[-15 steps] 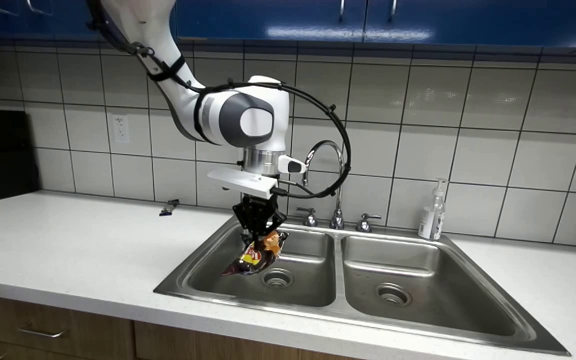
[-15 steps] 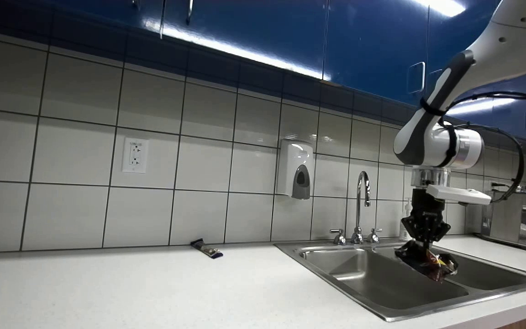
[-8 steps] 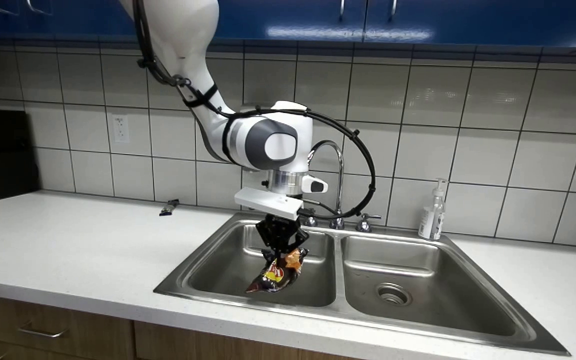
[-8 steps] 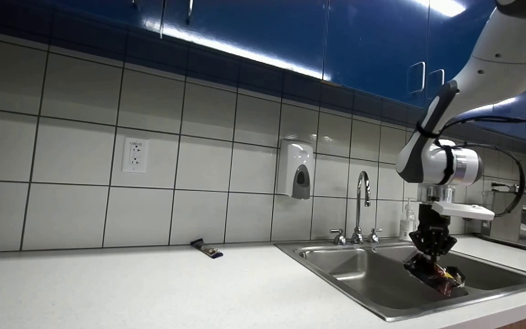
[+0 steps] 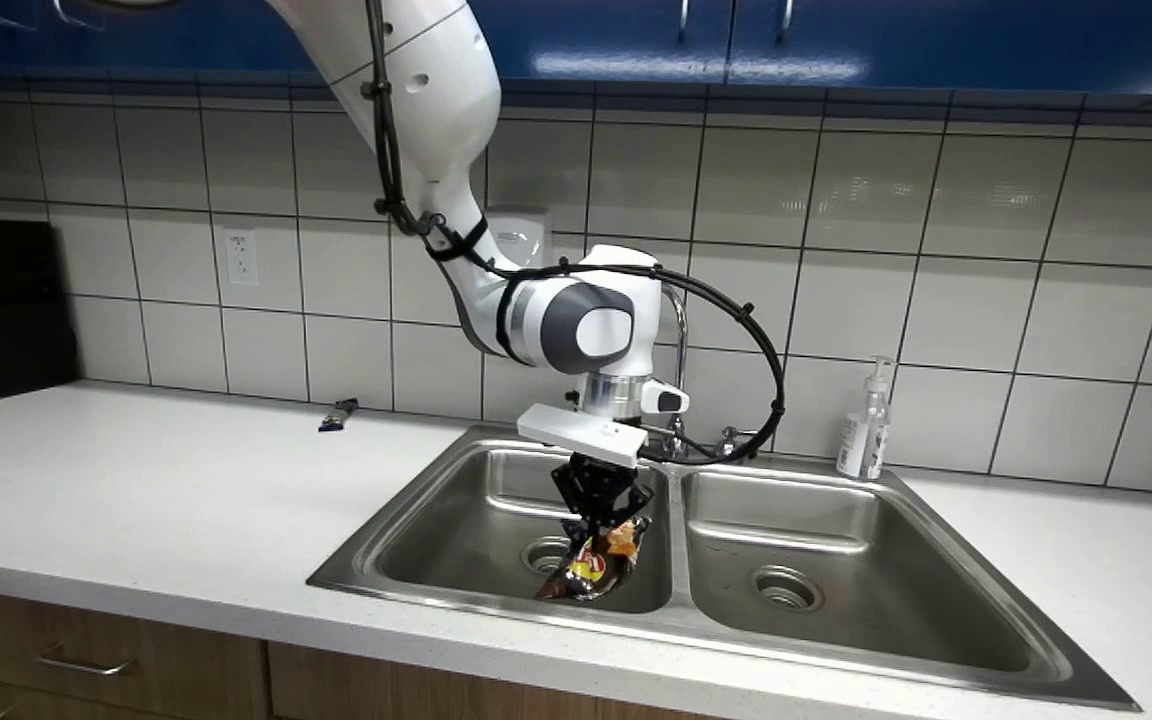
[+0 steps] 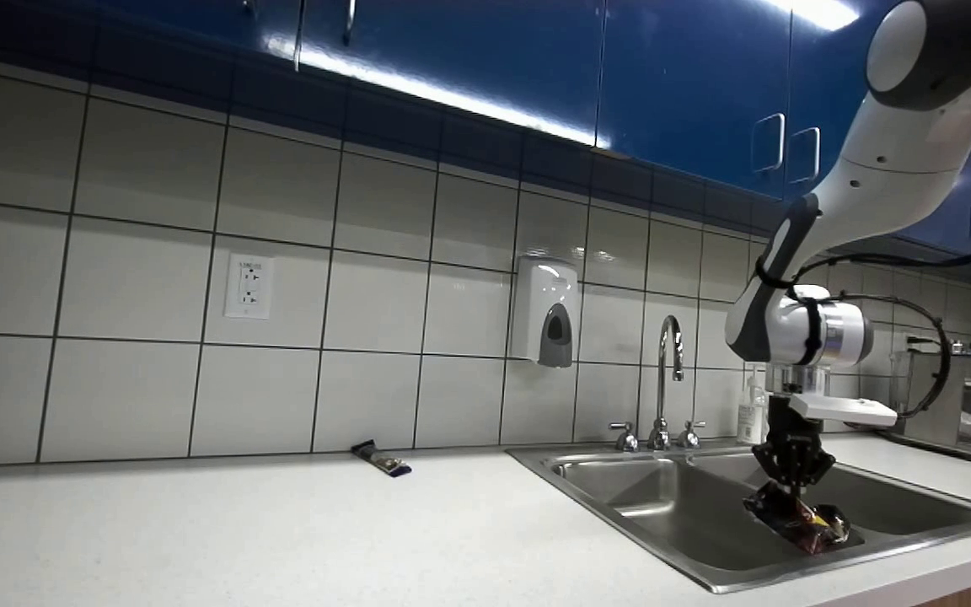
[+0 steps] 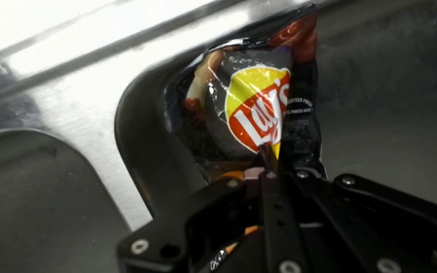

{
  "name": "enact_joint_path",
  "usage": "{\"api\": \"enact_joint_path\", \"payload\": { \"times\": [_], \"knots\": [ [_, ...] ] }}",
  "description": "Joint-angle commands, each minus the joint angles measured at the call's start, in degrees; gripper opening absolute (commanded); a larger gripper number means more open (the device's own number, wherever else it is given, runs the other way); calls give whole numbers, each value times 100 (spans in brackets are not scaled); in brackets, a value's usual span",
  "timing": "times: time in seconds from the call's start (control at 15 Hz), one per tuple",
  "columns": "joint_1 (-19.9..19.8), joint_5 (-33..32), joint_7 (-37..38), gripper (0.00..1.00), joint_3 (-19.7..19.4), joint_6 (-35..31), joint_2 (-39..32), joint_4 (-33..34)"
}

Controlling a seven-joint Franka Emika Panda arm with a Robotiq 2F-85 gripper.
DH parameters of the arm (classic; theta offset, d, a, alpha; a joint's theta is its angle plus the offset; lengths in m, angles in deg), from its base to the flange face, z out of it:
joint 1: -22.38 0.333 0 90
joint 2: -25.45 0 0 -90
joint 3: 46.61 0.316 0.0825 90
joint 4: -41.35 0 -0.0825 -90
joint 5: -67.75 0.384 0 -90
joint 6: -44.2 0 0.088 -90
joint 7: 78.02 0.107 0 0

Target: Move the lays to the left sink

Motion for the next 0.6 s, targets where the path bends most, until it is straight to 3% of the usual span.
{"api": "enact_joint_path", "payload": {
  "times": [0.0,0.53],
  "knots": [
    [-186,88,-169,0,317,-54,-177,304],
    [-105,25,-122,0,614,-193,-340,364]
  ]
}}
